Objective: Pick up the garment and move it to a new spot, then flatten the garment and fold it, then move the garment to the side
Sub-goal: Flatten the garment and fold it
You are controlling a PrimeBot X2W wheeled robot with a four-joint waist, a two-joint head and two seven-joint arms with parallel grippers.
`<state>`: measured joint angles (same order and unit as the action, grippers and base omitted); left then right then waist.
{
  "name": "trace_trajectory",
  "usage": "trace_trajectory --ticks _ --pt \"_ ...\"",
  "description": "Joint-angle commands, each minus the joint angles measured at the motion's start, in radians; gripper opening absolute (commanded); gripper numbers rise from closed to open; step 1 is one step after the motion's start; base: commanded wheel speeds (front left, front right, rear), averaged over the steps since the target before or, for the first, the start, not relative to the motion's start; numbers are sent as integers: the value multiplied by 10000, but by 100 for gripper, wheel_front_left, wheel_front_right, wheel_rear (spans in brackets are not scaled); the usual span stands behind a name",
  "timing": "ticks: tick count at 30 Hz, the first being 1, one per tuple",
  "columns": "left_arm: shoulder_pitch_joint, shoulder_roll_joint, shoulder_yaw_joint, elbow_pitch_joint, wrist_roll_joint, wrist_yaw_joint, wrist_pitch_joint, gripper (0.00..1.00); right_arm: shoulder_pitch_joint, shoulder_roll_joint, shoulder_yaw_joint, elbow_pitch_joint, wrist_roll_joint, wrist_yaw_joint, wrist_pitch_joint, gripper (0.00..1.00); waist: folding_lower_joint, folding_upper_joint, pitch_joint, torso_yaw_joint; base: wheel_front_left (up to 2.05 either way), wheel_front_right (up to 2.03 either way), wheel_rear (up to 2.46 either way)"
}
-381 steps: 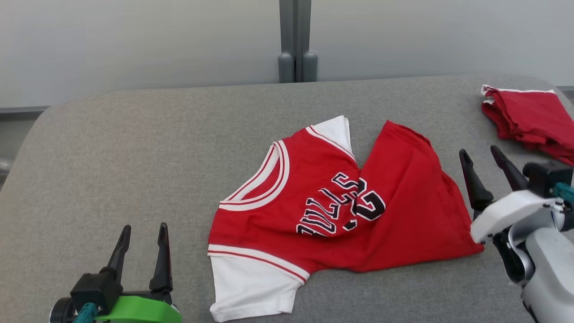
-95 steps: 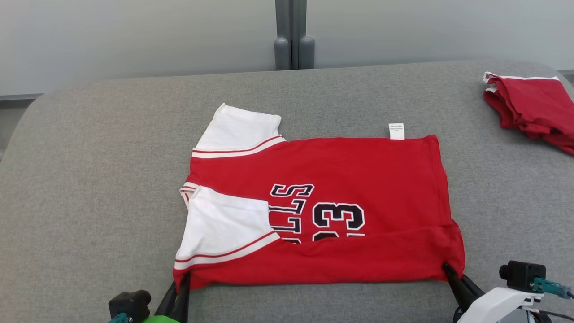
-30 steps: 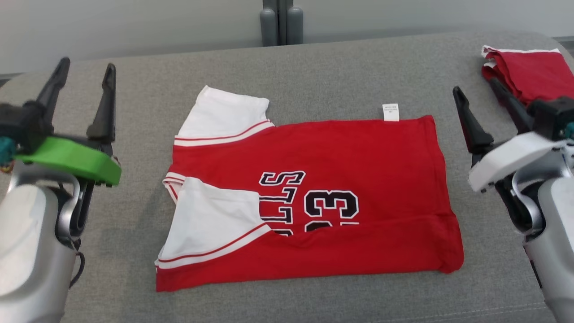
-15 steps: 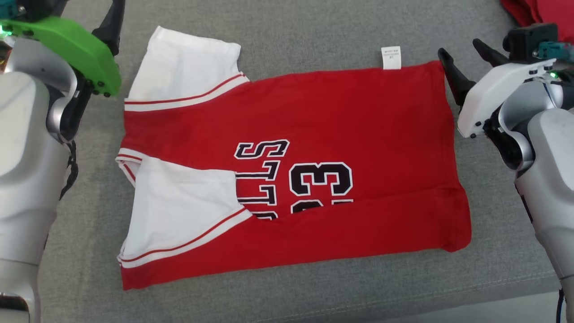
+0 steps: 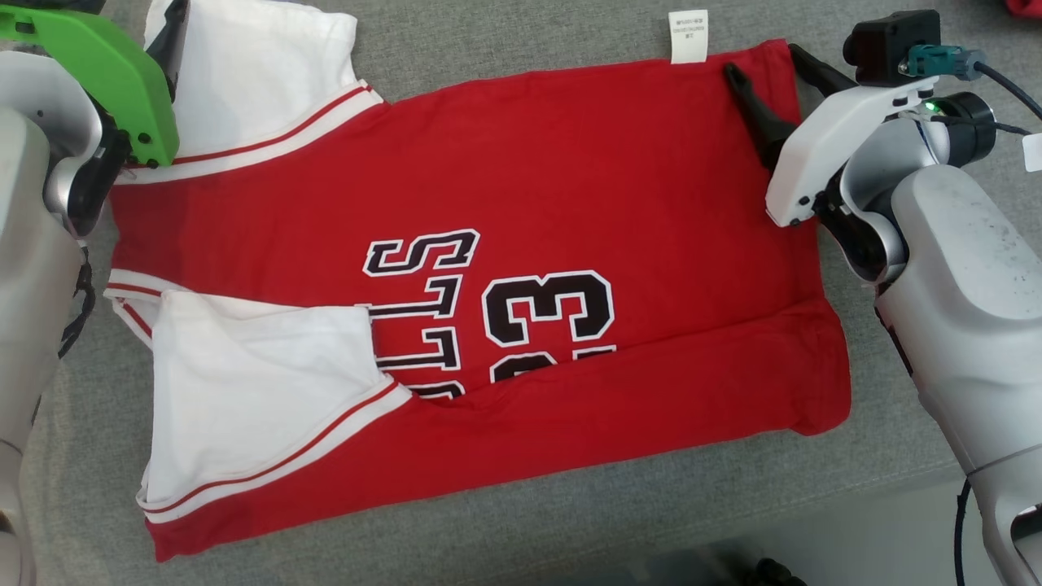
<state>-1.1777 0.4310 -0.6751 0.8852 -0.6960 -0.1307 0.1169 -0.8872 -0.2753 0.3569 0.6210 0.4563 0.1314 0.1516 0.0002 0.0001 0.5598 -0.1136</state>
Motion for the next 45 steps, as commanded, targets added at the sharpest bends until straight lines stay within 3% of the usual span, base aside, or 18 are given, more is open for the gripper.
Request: trace_trajectory --ticks 1,9,10,11,12,13,22,35,45 --pt "-158 103 -52 174 -291 6 -68 100 -30 91 102 179 87 -17 -20 100 -2 -1 187 -160 0 0 0" --pt "-292 -29 -366 794 -1071 5 -277 100 -149 397 340 526 436 -17 137 100 -2 -1 313 -200 0 0 0" --pt "-313 -77 -413 842 -1133 5 -274 100 -142 401 354 543 447 -15 167 88 -2 -1 313 -198 0 0 0" --pt "-331 -127 -590 886 -1154 5 -201 90 -151 413 384 530 467 -12 197 39 -2 -1 311 -187 0 0 0" --pt "-316 -175 -720 885 -1194 5 -131 8 -148 423 408 505 501 -12 214 26 -2 -1 306 -176 0 0 0" --pt "-311 -212 -797 868 -1340 5 -150 0 -128 410 425 478 543 -12 235 0 -2 -1 293 -157 0 0 0" --pt "-429 -303 -655 471 -2191 10 -1914 0 -71 71 140 237 391 -18 -1075 0 -2 -1 -234 287 0 0 0" --pt "2345 152 -705 -2100 -3421 14 -3687 0 1397 -273 195 666 347 -18 -2925 0 -2 -1 -1708 1178 0 0 0" --pt "5152 236 421 -4891 -2794 838 -3818 0 2648 -562 11 351 104 -18 -3818 0 -2 -1 -2314 1310 0 0 0"
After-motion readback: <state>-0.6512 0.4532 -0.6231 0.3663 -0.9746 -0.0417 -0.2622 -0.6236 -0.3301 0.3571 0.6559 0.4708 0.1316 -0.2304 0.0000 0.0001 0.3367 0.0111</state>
